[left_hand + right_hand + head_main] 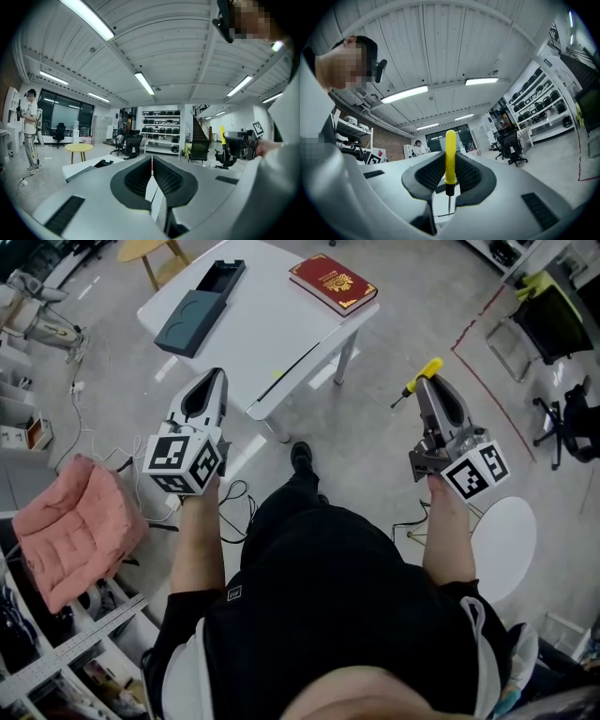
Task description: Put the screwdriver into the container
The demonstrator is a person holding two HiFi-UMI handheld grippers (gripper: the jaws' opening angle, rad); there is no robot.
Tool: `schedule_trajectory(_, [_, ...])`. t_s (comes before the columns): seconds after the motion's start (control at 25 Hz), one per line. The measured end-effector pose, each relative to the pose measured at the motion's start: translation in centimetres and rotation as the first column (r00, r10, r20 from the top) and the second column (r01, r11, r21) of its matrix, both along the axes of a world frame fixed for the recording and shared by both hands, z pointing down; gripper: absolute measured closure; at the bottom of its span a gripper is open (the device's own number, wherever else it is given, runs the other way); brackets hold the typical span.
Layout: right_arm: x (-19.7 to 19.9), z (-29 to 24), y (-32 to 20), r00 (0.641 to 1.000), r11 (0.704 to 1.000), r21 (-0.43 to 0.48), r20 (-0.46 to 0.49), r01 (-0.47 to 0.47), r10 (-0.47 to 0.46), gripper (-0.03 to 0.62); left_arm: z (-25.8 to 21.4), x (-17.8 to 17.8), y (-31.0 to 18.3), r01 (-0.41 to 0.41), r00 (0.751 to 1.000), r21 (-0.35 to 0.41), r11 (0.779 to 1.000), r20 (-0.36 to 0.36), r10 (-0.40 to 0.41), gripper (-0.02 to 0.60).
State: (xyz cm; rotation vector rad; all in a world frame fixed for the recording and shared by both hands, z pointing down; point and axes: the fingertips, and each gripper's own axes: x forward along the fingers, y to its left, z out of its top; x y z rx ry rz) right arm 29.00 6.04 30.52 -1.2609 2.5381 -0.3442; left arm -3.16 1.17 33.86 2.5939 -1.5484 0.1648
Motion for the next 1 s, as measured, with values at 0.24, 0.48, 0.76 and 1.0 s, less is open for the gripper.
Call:
schedule_trajectory(0.24, [1.6,0.1,-3.9,1.0,1.0,-0.008,-0.018,-0.013,0.012,0.516,0.8,1.1,-4.5,-0.003,1.0,-0.003,1.0,-0.013,0.003,0.557])
schedule_trajectory(0.48, [1.6,-0.1,-10.0,0.999,1.0,-0.018,-0.035,-0.007,0.007,0.516,1.5,0.8,-10.1,0.017,0.999,-0.018,1.0,-0.031,-0.018,0.557])
schedule_trajectory(0.76, [0.2,-0.3,-18.8,0.997,0.998,-0.042,-0.069,0.037,-0.04,0.516,2.3,-0.1,-17.1,0.055,0.997,-0.04,0.998,-0.057,-0.057,0.557])
schedule_trajectory(1.0, [-2.9,-0.8,-26.5,0.991,0.994,-0.038,-0.083,0.099,-0.102,0.516,2.5,-1.7,-21.7,0.074,0.995,-0.036,0.997,-0.067,-0.076,0.557])
